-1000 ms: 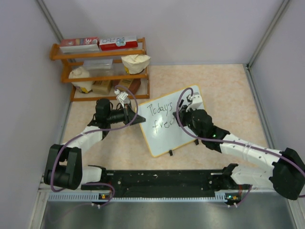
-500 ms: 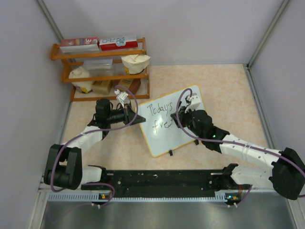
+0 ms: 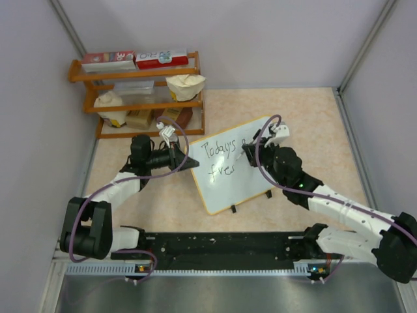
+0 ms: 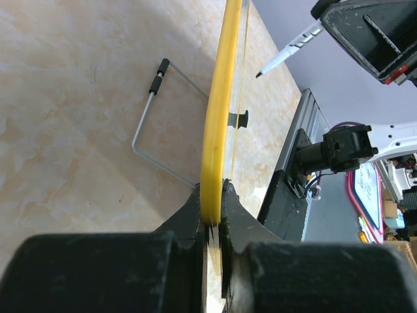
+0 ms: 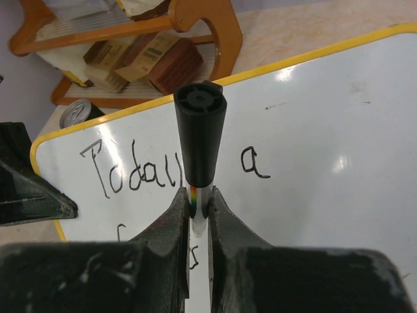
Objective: Write a sentence on the whiteboard
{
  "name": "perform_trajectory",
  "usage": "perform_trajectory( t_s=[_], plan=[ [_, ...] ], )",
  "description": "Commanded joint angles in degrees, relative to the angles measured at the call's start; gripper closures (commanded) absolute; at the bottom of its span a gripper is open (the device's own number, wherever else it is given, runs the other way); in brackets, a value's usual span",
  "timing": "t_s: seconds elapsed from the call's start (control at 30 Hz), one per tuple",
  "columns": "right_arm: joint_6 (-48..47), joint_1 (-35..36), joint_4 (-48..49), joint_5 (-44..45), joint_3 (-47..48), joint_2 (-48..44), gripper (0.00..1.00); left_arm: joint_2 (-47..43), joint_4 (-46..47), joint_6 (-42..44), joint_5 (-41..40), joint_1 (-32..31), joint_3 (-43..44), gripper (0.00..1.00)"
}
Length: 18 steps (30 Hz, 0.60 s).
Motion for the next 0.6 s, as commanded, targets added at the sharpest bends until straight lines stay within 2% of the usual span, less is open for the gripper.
perform_trajectory(
  t_s=[0.0,0.57],
  plan=[
    [-0.34,-2.11,0.98,0.89,2.26,0.67,1.00,0.69,-2.95,9.18,-4.33,-0.59,-1.28,1.00],
    [-0.60,-3.16,2.47,-2.54,4.72,3.31,1.00,0.60,-3.03,9.35,-4.41,-0.59,-1.37,1.00]
  ],
)
